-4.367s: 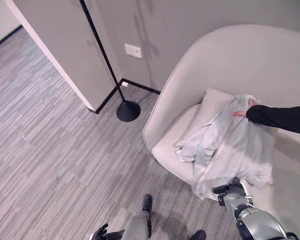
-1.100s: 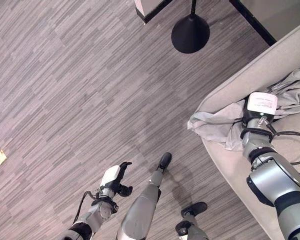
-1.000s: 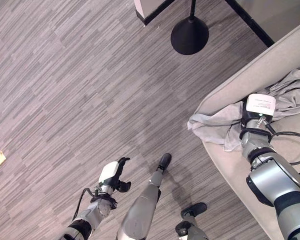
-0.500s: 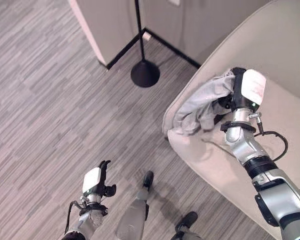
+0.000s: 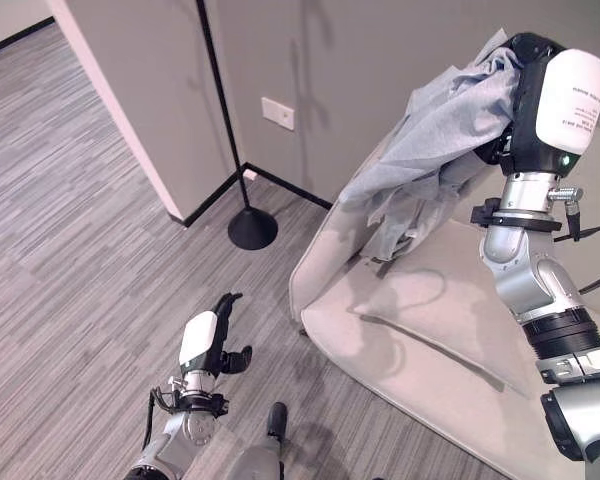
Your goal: Hang the clothes on the sofa on the clothes rack.
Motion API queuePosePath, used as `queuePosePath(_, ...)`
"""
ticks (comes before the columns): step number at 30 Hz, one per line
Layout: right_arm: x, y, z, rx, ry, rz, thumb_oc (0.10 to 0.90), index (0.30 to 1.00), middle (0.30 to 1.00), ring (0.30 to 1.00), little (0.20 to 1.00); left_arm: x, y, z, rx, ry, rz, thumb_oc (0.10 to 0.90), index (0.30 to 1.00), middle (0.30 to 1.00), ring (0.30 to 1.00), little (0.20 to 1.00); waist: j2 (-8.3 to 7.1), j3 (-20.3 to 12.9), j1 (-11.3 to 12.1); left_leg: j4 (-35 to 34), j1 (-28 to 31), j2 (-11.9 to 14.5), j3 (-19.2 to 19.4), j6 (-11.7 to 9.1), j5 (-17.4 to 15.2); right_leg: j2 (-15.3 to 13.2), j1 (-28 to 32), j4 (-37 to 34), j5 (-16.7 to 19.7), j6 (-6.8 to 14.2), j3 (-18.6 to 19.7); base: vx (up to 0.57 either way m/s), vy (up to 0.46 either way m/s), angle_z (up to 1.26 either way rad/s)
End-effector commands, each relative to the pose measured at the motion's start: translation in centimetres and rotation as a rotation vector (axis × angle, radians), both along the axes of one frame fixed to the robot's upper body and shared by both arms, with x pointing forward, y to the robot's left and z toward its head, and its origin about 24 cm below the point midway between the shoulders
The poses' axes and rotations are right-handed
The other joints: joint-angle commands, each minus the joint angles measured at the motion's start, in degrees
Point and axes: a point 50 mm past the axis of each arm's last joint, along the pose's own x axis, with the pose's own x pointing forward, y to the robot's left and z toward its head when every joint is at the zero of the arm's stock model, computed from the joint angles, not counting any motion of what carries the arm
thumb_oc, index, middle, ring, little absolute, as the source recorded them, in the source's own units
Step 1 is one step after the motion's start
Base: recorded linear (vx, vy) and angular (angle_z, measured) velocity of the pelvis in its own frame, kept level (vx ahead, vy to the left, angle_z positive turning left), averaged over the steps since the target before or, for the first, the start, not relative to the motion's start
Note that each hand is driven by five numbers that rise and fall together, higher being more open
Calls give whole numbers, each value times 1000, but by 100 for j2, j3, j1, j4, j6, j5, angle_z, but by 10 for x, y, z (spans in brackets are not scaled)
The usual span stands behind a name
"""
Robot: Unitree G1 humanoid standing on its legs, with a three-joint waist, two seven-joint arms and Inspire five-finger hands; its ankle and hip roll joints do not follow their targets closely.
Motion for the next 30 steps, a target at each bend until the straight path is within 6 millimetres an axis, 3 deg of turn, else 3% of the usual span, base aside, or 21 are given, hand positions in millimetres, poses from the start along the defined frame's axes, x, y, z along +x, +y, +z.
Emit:
queuePosePath(1,-20,25,68,-16,-301,146,400,300,300,300,300,18,8,38,42,-261,22,800,900,900,900,900,-155,-942,113,69,176,383,-331,-342,-915,-67,60,108,-363,15,-57,-13,-6,-29)
queuePosePath(2,-21,25,68,-15,-302,147,400,300,300,300,300,18,8,38,44,-264,22,800,900,900,900,900,-163,-936,109,59,160,372,-327,-328,-874,-76,44,101,-329,12,-59,4,-7,-20)
queuePosePath(3,-27,34,75,4,-346,212,400,300,300,300,300,26,10,58,40,-385,46,800,900,900,900,900,-171,-997,43,57,236,413,-284,-347,-896,-45,61,102,-342,-2,9,6,-2,-14)
queuePosePath(6,-39,44,87,29,-430,290,400,300,300,300,300,39,13,90,-9,-575,114,800,900,900,900,900,-193,-1162,-98,52,372,467,-189,-380,-961,-14,76,103,-361,-13,136,45,-20,-17)
queuePosePath(9,-43,47,102,46,-478,305,400,300,300,300,300,47,5,106,-94,-632,107,800,900,900,900,900,-217,-1251,-162,52,441,488,-133,-384,-980,2,81,104,-355,-26,198,-4,-1,-17)
queuePosePath(10,-43,47,103,44,-481,306,400,300,300,300,300,48,5,107,-97,-635,107,800,900,900,900,900,-213,-1240,-164,40,418,474,-130,-369,-934,-10,57,96,-317,-28,197,15,-2,-20)
queuePosePath(18,-53,71,152,81,-588,410,400,300,300,300,300,64,-57,112,-285,-562,-127,800,900,900,900,900,-274,-1425,-399,17,492,481,-58,-368,-951,1,36,94,-265,-41,295,-1,1,-5)
queuePosePath(20,-52,72,153,80,-591,412,400,300,300,300,300,65,-58,113,-287,-565,-126,800,900,900,900,900,-264,-1412,-398,17,486,481,-53,-368,-952,0,27,94,-264,-41,301,0,0,0)
queuePosePath(22,-59,92,164,117,-615,519,400,300,300,300,300,72,-80,118,-390,-533,-181,800,900,900,900,900,-284,-1451,-517,13,500,491,-13,-359,-955,17,-12,94,-242,-50,376,-11,-6,-7)
queuePosePath(26,-64,112,159,143,-593,675,400,300,300,300,300,83,-89,130,-377,-562,-181,800,900,900,900,900,-273,-1459,-670,7,522,503,38,-358,-968,26,-52,90,-216,-56,469,-11,-6,-12)
queuePosePath(30,-70,124,145,146,-550,800,400,300,300,300,300,90,-84,137,-338,-604,-120,800,900,900,900,900,-247,-1457,-767,6,549,508,103,-353,-976,28,-95,87,-198,-53,553,0,4,-12)
